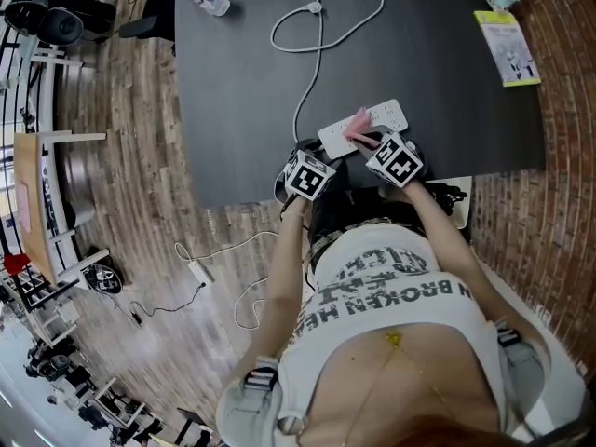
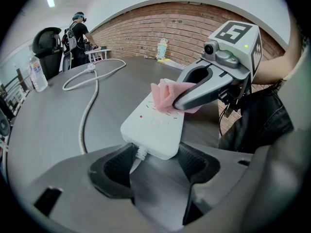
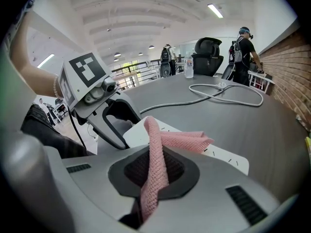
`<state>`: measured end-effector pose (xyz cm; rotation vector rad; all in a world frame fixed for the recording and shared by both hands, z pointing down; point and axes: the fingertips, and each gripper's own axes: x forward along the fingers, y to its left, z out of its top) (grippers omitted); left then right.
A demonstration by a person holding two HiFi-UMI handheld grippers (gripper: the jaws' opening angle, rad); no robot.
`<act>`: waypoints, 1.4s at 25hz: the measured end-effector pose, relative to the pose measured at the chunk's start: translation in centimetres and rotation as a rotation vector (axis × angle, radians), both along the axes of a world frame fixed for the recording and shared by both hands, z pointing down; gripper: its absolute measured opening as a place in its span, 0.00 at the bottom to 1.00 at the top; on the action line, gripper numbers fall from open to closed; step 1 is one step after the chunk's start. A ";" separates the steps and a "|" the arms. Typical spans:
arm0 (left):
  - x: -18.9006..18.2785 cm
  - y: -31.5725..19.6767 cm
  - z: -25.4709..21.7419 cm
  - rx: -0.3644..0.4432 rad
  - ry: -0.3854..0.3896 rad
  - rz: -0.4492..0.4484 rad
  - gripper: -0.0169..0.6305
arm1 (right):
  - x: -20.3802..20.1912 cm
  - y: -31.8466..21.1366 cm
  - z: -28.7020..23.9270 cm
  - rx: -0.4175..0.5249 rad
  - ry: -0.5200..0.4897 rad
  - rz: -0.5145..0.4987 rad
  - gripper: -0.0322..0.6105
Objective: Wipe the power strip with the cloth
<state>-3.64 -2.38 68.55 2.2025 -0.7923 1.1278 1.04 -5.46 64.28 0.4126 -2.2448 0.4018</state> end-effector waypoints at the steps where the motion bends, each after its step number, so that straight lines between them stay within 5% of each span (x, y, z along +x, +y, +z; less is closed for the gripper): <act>1: 0.0 0.0 0.0 0.000 0.001 0.000 0.45 | 0.1 -0.1 0.0 0.005 0.000 0.004 0.07; 35: 0.2 0.0 0.1 0.011 0.008 -0.003 0.45 | 6.5 -2.7 0.0 0.030 0.027 0.183 0.08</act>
